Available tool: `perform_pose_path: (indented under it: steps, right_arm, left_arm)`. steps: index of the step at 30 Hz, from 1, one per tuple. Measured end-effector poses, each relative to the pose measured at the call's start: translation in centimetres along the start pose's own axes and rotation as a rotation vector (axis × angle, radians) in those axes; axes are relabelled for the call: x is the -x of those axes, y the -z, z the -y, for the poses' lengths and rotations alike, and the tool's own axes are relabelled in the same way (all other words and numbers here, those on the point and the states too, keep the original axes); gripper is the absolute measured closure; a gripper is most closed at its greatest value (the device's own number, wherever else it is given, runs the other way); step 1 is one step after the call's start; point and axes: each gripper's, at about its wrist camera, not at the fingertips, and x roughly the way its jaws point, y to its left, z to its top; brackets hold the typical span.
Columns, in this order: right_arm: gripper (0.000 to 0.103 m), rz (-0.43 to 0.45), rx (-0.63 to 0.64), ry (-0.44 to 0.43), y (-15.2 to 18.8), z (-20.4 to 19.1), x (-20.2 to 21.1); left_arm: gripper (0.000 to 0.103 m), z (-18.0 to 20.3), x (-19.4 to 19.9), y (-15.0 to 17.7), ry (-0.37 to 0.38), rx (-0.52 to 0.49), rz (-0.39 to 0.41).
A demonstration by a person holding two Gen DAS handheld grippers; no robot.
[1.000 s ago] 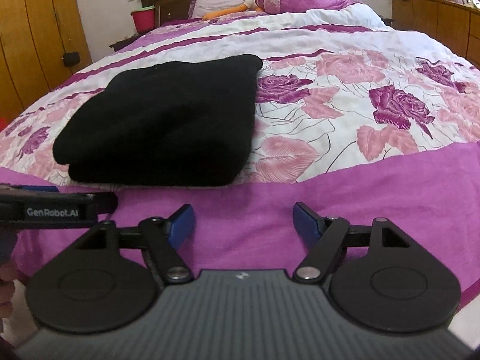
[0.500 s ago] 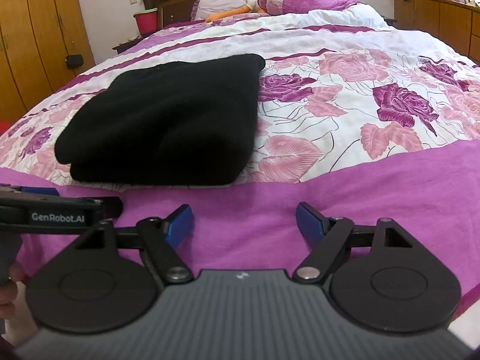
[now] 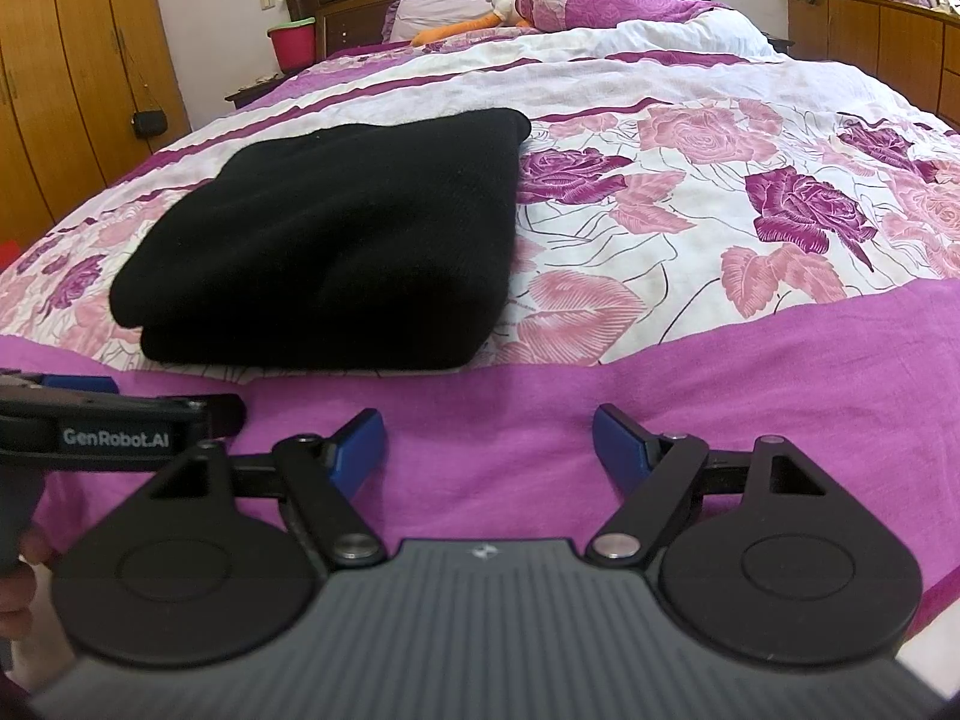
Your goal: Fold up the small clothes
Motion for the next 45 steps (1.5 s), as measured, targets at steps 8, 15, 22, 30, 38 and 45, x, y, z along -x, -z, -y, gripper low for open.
perform_pose_path:
  steps: [8,15,22,30,38,45]
  right_arm:
    - [0.023,0.001,-0.002,-0.001,0.00,0.02,0.02]
    - [0.023,0.001,-0.003,-0.002,0.00,0.02,0.01]
    - [0.023,0.001,-0.002,-0.001,-0.03,-0.01,-0.04]
    - [0.023,0.001,-0.002,-0.001,0.01,0.02,0.00]
    - [0.023,0.001,-0.002,-0.001,0.01,0.03,0.02]
    - [0.023,0.001,-0.003,-0.002,-0.01,0.03,0.00]
  left_arm:
    - [0.000,-0.07,-0.03,-0.13,0.003,0.004,-0.007]
    - [0.000,-0.03,-0.04,-0.15,0.002,0.005,-0.010]
    - [0.000,-0.01,-0.10,-0.13,0.001,0.005,-0.013]
    - [0.000,-0.01,-0.13,-0.09,-0.004,0.008,-0.020]
    - [0.000,0.02,-0.07,-0.03,-0.003,0.005,-0.020]
    - [0.000,0.06,-0.02,0.02,-0.004,0.004,-0.020]
